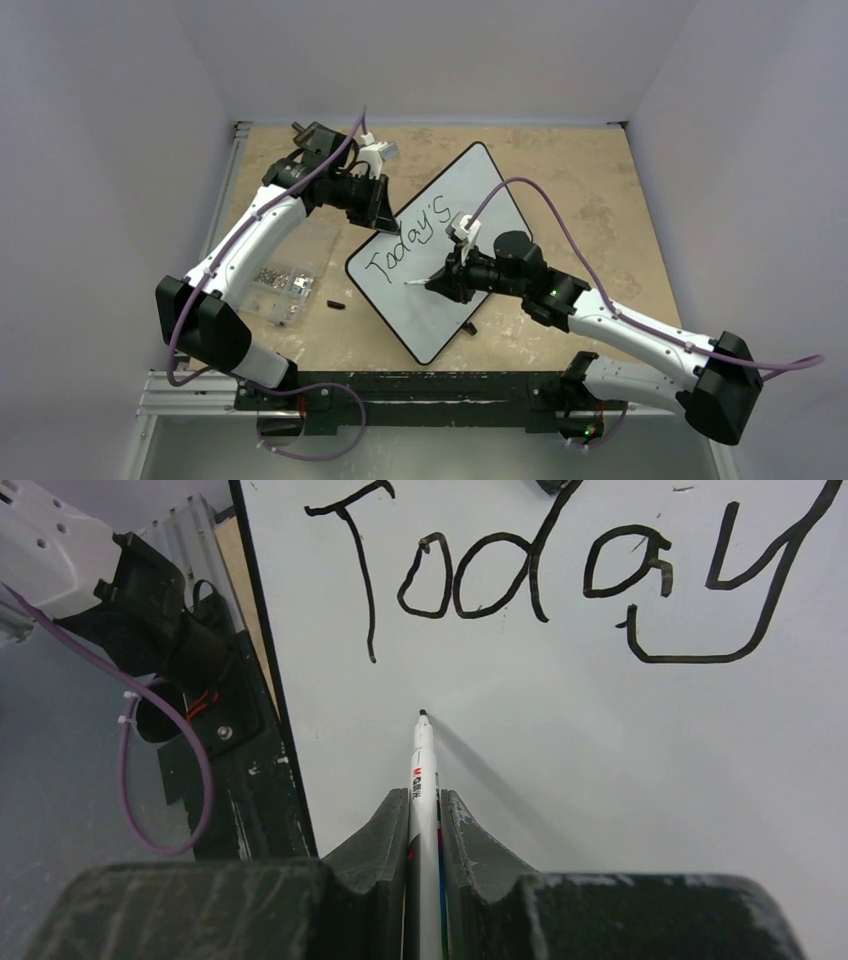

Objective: Write a sentence on the whiteboard

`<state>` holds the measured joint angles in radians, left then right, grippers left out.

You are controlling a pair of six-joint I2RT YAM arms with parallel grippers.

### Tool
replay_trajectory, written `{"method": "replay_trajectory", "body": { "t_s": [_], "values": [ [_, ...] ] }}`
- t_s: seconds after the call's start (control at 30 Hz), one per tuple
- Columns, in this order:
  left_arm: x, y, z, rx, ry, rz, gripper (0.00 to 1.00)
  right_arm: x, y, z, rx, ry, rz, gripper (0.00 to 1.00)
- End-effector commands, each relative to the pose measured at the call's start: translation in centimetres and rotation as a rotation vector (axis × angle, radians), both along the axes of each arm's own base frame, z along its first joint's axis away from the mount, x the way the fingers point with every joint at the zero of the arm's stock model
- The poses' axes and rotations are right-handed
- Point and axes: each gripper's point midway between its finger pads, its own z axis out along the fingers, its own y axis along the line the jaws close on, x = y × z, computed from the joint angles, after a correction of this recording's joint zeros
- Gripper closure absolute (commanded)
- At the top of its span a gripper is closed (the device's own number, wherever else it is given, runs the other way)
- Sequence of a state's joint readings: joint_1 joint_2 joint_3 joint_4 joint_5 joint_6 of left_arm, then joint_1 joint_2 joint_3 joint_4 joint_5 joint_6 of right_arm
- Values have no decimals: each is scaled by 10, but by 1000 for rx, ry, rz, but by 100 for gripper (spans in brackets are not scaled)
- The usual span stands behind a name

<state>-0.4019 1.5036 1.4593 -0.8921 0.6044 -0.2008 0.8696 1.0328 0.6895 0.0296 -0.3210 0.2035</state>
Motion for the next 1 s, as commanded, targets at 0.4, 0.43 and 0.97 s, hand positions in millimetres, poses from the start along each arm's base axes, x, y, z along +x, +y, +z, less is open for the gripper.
{"method": "replay_trajectory", "body": {
  "t_s": [0.4, 0.43, 0.97],
  "values": [
    [23, 19, 7, 80, -131, 92, 100, 19, 14, 46, 83, -126, -30, 100],
    [23, 19, 7, 80, -133, 92, 100, 20, 14, 46, 80, -127, -36, 100],
    [23, 19, 7, 79, -133, 93, 100, 10, 23, 28, 26, -90, 37, 100]
  ]
}}
